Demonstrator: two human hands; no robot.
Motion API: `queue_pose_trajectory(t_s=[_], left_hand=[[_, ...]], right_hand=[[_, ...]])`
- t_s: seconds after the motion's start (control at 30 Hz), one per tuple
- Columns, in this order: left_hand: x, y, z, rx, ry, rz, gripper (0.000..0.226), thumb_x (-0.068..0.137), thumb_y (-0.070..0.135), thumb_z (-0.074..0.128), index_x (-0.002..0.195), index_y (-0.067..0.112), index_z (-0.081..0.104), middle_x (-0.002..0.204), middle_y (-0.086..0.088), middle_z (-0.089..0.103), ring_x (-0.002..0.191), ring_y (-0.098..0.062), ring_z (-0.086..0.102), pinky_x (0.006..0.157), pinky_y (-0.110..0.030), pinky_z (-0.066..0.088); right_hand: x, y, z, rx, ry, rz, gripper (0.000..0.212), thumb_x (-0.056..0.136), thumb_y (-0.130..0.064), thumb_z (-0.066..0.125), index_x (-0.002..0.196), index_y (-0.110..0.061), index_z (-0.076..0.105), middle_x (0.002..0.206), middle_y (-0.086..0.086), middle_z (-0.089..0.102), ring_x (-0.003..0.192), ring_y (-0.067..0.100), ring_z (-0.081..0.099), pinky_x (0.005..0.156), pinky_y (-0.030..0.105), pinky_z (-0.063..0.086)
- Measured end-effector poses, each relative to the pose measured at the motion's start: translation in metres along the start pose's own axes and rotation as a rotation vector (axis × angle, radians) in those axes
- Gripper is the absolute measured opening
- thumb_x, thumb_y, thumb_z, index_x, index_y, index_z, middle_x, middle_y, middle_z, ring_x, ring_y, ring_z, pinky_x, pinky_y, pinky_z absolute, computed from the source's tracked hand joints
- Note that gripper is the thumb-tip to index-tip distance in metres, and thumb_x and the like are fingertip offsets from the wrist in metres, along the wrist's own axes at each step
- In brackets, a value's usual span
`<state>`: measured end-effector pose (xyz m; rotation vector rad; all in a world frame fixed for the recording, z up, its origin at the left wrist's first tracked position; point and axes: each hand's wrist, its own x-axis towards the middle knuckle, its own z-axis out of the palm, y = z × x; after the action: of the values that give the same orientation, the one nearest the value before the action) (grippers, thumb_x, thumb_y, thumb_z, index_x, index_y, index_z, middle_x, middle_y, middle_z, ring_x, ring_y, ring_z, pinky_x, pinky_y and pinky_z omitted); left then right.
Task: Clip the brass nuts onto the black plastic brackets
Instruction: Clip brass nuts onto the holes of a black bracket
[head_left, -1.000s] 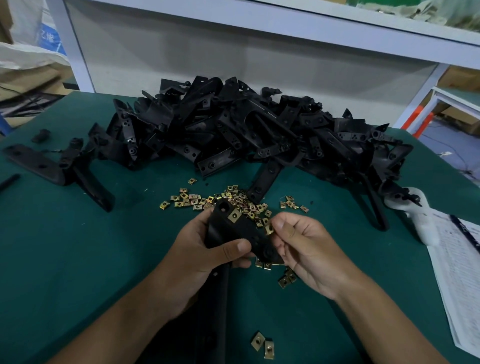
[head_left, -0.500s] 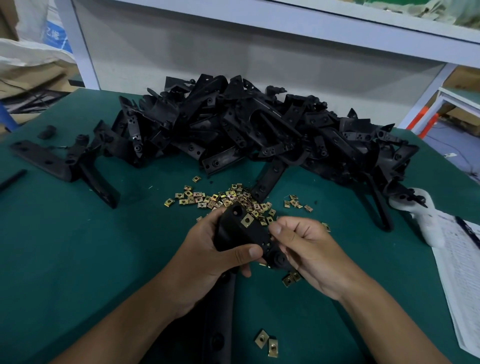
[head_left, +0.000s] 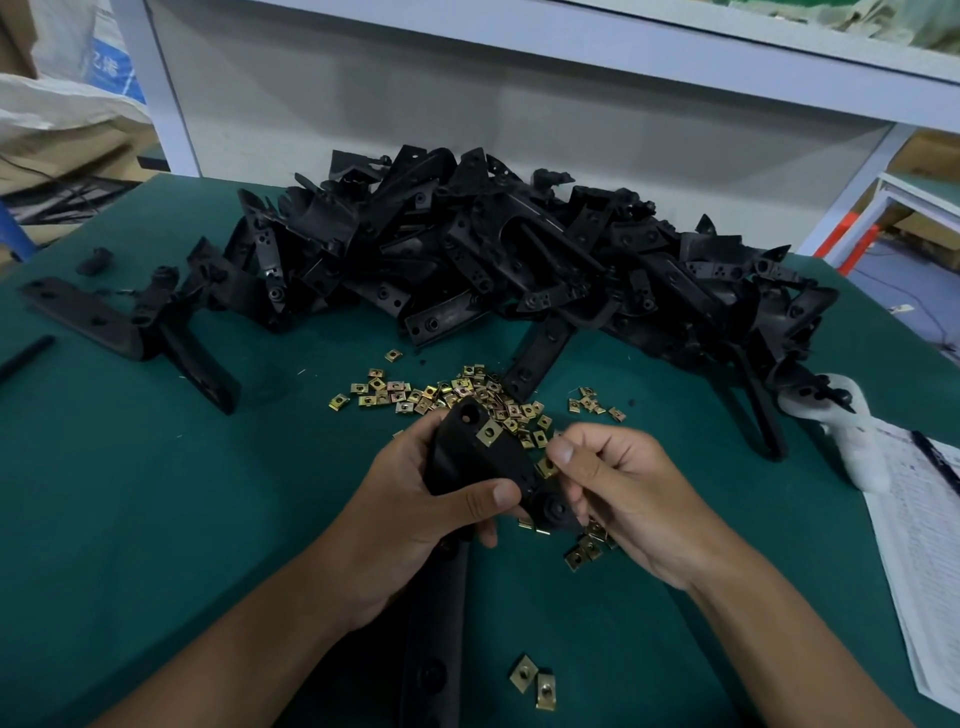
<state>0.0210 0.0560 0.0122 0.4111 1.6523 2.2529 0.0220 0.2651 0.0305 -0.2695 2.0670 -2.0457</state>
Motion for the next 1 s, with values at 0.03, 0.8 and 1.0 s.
queue_pose_trajectory(t_s=[0.03, 0.8, 1.0], left_hand=[[0.0001, 0.0001, 0.0001, 0.000, -0.001, 0.000, 0.030, 0.072, 0.023, 0.087, 0.096, 0.023, 0.069, 0.085, -0.013, 0.075, 0.060, -0.018, 0.065, 0.058, -0.023, 0.053], [0.0003, -0.0051, 0.0025, -0.005, 0.092, 0.030, 0.039, 0.069, 0.024, 0.091, 0.099, 0.021, 0.068, 0.096, -0.005, 0.076, 0.073, -0.018, 0.072, 0.065, -0.024, 0.057], [-0.0006, 0.0001, 0.0060, -0.067, 0.163, 0.116, 0.025, 0.071, 0.015, 0.083, 0.093, 0.022, 0.073, 0.095, -0.007, 0.077, 0.084, -0.017, 0.074, 0.070, -0.021, 0.057]], right_hand=[[0.0000, 0.0005, 0.0001, -0.003, -0.005, -0.003, 0.030, 0.086, -0.039, 0.074, 0.059, -0.028, 0.066, 0.057, -0.008, 0.057, 0.052, 0.005, 0.050, 0.052, 0.016, 0.043], [-0.0019, 0.0049, 0.0028, -0.123, 0.002, -0.107, 0.041, 0.083, -0.070, 0.064, 0.069, -0.032, 0.068, 0.066, -0.005, 0.048, 0.066, 0.016, 0.043, 0.063, 0.030, 0.036], [-0.0059, 0.0083, 0.0035, -0.306, 0.077, -0.246, 0.036, 0.071, -0.052, 0.086, 0.093, -0.033, 0.065, 0.075, -0.014, 0.055, 0.071, 0.011, 0.052, 0.064, 0.024, 0.046]])
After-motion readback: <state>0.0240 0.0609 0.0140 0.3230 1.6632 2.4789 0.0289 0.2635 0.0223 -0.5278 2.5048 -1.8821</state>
